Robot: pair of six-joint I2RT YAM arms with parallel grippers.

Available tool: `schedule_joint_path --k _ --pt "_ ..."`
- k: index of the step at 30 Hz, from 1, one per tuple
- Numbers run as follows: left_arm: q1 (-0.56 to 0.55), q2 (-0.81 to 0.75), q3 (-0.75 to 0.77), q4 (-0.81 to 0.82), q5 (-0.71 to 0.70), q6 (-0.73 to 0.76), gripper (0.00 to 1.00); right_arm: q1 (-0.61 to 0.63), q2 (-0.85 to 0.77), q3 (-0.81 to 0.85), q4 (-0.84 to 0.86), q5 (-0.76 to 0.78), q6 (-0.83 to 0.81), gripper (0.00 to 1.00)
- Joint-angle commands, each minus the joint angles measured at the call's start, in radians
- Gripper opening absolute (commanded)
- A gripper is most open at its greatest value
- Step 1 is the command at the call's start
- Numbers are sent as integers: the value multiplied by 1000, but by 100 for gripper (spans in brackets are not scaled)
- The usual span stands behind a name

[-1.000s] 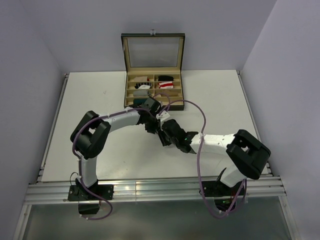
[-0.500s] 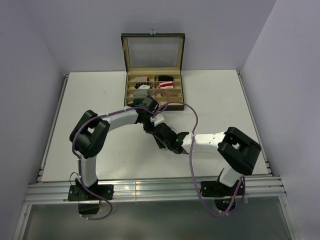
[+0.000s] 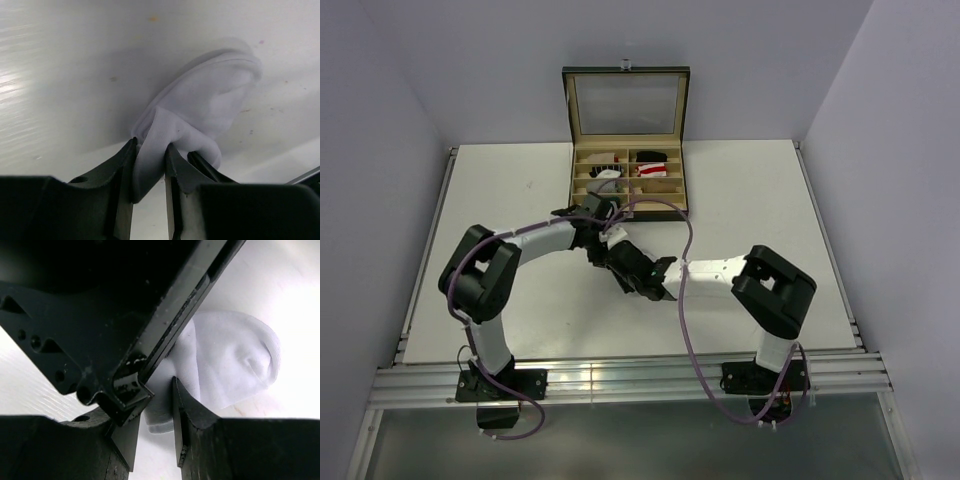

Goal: Roll the socks
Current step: Roll the sock at the center of the board.

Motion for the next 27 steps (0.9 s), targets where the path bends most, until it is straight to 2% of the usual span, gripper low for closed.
schedule_joint_path --k 1,5,8,11,12,18,22,27 --pt "49 -50 -74 -111 -120 16 16 0 106 12 -84 -88 -82 36" --pt "75 -78 -85 -115 -128 16 17 2 136 34 -91 -81 -91 36" --pt "75 -75 -74 -97 -113 1 19 0 152 11 -84 -78 -85 30" --pt "75 -78 -65 -69 -103 -19 24 -14 147 -15 -71 -124 -78 10" --pt "75 -83 -65 -62 -108 -23 25 -21 137 -21 -65 -160 -79 0" --pt "84 -142 -60 -8 -146 -73 46 -138 100 -26 -70 -419 -62 0" --pt "99 -192 -57 27 -200 -117 65 -234 100 -20 -79 -687 -36 0" --pt "115 -284 -100 83 -247 -174 73 -365 147 -3 -56 -950 37 0"
